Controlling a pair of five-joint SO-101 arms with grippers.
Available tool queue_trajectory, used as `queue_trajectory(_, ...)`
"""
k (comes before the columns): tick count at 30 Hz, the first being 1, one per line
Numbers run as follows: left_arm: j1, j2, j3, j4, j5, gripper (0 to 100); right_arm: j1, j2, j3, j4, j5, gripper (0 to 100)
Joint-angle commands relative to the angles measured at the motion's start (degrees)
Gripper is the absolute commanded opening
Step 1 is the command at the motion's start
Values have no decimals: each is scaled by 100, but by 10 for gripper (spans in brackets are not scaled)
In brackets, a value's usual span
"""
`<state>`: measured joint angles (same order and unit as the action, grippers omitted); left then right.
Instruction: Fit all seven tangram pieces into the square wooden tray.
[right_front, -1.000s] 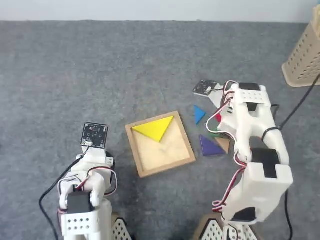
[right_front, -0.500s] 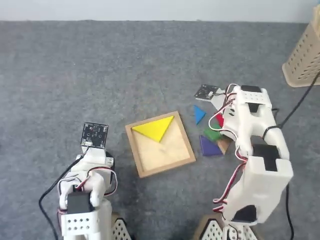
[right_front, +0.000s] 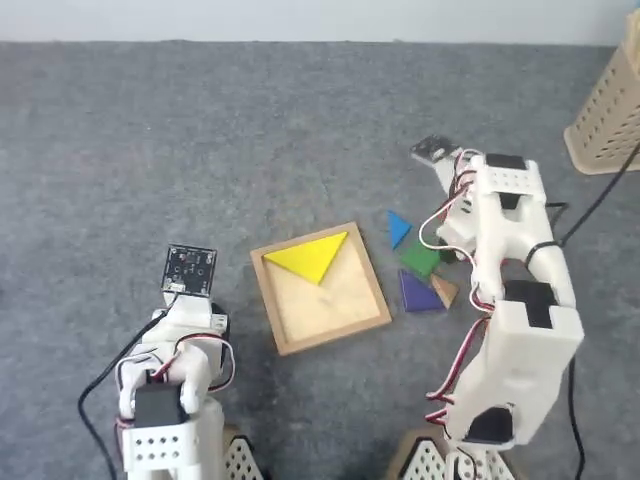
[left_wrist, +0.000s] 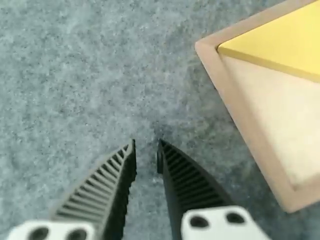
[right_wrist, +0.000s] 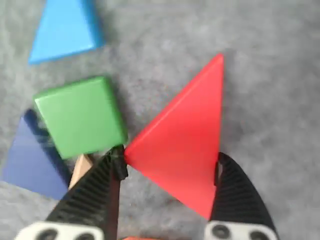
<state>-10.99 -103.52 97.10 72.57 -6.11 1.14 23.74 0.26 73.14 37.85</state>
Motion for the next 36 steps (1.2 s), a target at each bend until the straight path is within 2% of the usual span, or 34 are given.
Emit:
queue_trajectory(1,9,-123,-57,0,44,71,4,-163,-932,593,-1020,95)
queue_trajectory(4,9,-123,-57,0,44,71,-101,-259,-1477,1156,-1749,93)
queue_trajectory(7,9,-123,-57,0,44,71,-497,-646,-1574,1473,-1899,93)
queue_trajectory(10,9,-123,-57,0,44,71,-1024,-1226,-1363,1622,-2400,93)
queue_trajectory(15,9,-123,-57,0,44,71,-2308,-1991,-527,1358,-3182,94)
queue_trajectory(18,9,-123,-57,0,44,71,-3178,-2044,-35,971,-3719,94)
queue_trajectory(21,9,-123,-57,0,44,71,-3732,-1982,290,646,-4220,95)
queue_trajectory(31,9,-123,-57,0,44,71,-3908,-1367,651,48,-4923,91)
queue_trajectory(36,9,-123,-57,0,44,71,-3925,-1692,1240,-567,-4897,21)
